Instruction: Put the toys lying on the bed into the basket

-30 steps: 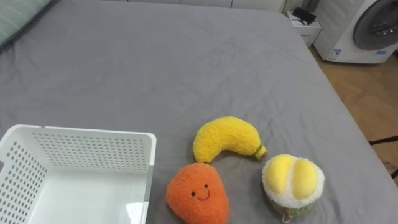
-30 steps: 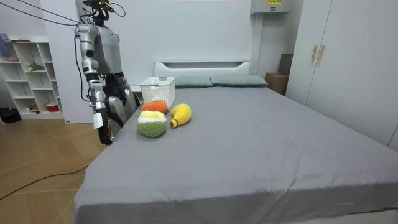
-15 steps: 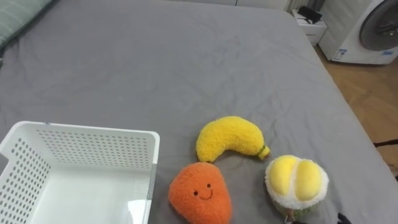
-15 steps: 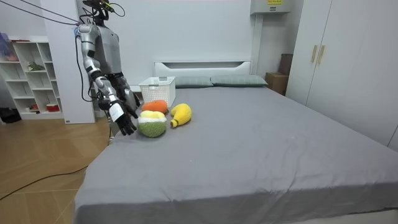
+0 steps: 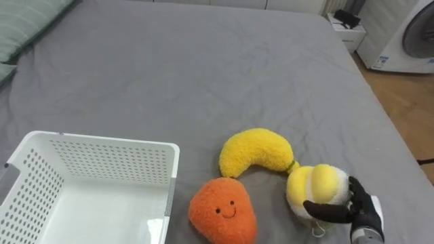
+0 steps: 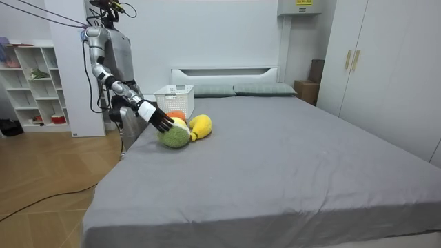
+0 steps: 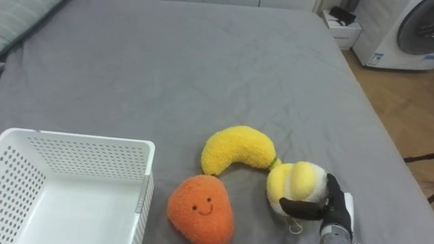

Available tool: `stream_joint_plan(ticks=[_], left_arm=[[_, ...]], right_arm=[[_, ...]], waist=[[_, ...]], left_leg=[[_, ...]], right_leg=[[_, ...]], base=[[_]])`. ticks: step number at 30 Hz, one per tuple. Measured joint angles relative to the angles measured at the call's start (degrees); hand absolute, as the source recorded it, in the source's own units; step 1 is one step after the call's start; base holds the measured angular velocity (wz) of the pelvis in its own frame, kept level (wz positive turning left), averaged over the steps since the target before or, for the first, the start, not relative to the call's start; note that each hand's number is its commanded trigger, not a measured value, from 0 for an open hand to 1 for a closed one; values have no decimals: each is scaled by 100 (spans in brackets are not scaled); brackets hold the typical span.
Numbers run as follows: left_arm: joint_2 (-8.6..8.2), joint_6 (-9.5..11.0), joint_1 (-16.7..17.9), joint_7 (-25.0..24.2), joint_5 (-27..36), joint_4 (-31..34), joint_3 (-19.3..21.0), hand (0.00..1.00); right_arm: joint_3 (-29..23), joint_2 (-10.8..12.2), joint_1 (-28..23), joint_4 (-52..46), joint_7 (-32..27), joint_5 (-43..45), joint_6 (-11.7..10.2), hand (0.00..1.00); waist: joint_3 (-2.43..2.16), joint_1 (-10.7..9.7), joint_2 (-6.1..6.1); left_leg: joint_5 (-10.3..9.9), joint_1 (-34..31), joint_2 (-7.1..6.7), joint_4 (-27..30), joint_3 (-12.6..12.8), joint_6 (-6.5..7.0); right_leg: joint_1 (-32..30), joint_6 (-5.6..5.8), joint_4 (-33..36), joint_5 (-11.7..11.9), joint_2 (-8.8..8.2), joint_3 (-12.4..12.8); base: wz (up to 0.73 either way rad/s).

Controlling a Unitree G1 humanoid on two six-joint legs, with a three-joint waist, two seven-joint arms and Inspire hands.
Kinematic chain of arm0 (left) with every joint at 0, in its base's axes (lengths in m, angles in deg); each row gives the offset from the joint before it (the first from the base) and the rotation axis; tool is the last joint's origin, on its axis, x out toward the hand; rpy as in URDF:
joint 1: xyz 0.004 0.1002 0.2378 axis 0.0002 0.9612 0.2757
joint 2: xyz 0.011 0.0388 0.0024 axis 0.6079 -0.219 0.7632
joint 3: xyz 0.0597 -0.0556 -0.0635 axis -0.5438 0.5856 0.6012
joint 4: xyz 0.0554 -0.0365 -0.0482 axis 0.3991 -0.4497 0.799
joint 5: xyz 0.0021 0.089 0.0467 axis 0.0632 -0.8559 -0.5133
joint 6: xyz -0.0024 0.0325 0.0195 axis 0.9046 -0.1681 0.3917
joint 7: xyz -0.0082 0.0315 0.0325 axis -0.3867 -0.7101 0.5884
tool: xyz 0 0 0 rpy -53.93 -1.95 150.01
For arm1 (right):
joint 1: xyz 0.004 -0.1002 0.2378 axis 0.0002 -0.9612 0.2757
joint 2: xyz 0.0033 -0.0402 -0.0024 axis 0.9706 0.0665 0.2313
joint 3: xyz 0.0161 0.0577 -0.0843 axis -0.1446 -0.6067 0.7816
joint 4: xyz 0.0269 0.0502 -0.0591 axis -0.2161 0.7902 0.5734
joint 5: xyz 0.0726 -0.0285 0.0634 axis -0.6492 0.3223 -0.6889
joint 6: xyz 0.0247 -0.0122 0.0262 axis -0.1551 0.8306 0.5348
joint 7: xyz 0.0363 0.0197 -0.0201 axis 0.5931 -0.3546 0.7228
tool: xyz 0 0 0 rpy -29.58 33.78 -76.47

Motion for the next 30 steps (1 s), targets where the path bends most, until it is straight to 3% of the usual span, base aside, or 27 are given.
stream_joint_plan(ticks=[14,19,30], left_arm=[[46,-92,53,14,-9,47,-250,0],[61,-132,96,14,-11,163,-246,0],[115,-148,186,-96,-98,214,-186,0]], right_arm=[[187,3,2,-219,70,236,9,0],[173,2,2,140,54,654,12,0],[-53,-63,13,786,-19,675,11,0]], waist=[[-14,-8,-26],[-2,-9,-66],[2,-9,-105]], left_leg=[[0,0,-6,4,-11,0],[0,0,-4,1,-14,0],[0,-7,-15,-4,-32,0]], right_leg=[[-2,-1,0,0,0,-10],[0,-1,-4,1,2,-9],[13,1,-26,0,-4,-47]], base=[[0],[0],[1]])
